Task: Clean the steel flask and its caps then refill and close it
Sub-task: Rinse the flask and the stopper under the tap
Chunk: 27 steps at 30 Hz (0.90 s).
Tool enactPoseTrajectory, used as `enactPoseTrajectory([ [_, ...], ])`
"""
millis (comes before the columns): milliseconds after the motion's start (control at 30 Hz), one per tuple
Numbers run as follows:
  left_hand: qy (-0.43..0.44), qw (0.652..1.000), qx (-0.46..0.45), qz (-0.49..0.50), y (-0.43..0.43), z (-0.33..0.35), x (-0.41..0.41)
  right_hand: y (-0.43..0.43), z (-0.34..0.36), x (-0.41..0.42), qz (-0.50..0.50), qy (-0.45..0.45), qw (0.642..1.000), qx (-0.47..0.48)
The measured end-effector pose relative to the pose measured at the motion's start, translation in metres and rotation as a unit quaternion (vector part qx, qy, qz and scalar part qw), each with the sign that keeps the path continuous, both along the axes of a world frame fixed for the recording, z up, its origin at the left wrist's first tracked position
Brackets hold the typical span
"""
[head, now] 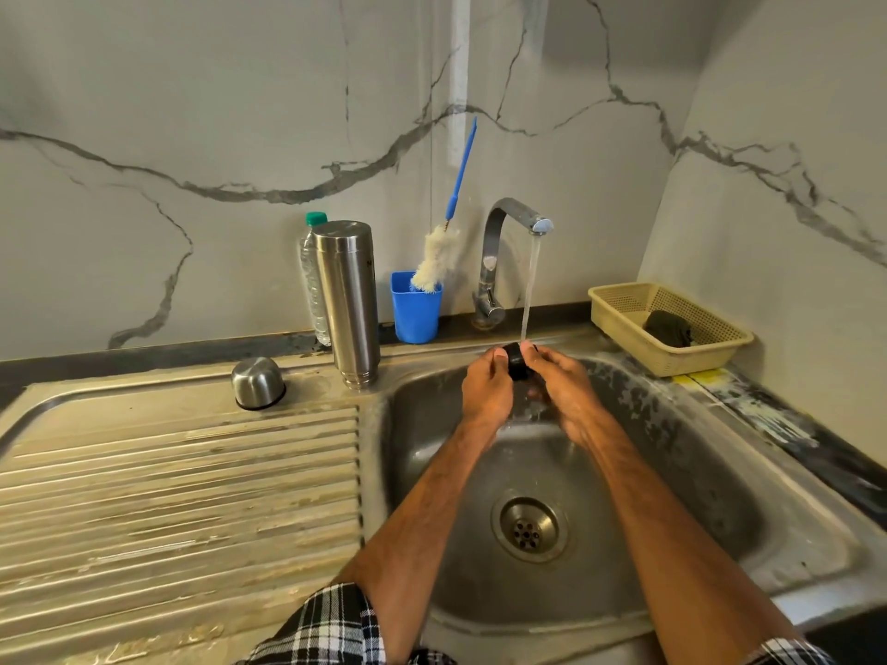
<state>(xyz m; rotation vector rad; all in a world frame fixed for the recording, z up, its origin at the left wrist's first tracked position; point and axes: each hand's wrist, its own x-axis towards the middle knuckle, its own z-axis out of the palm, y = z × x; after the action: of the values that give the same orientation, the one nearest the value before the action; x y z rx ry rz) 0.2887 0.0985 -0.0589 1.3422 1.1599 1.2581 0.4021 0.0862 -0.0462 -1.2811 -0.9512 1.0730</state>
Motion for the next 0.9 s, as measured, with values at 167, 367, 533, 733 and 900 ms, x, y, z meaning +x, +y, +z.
enactPoseTrajectory([
  [167,-0.014,0.997,0.074,-0.018,-0.004,0.002,0.005,-0.003,0.003,0.005,0.004,0.077,0.997,0.012],
  [367,-0.001,0.99,0.134,-0.041,-0.002,0.005,-0.002,-0.007,0.009,0.006,0.02,0.203,0.978,-0.04],
  [533,0.053,0.983,0.142,-0.108,0.0,-0.007,-0.006,-0.009,0.008,0.011,-0.018,0.252,0.961,-0.114],
  [733,0.063,0.989,0.101,-0.09,0.005,-0.009,-0.008,-0.013,0.007,0.015,-0.027,0.162,0.986,-0.007],
  [900,0.033,0.993,0.081,-0.074,0.003,0.001,-0.004,-0.014,0.007,0.014,-0.007,0.081,0.997,0.018],
])
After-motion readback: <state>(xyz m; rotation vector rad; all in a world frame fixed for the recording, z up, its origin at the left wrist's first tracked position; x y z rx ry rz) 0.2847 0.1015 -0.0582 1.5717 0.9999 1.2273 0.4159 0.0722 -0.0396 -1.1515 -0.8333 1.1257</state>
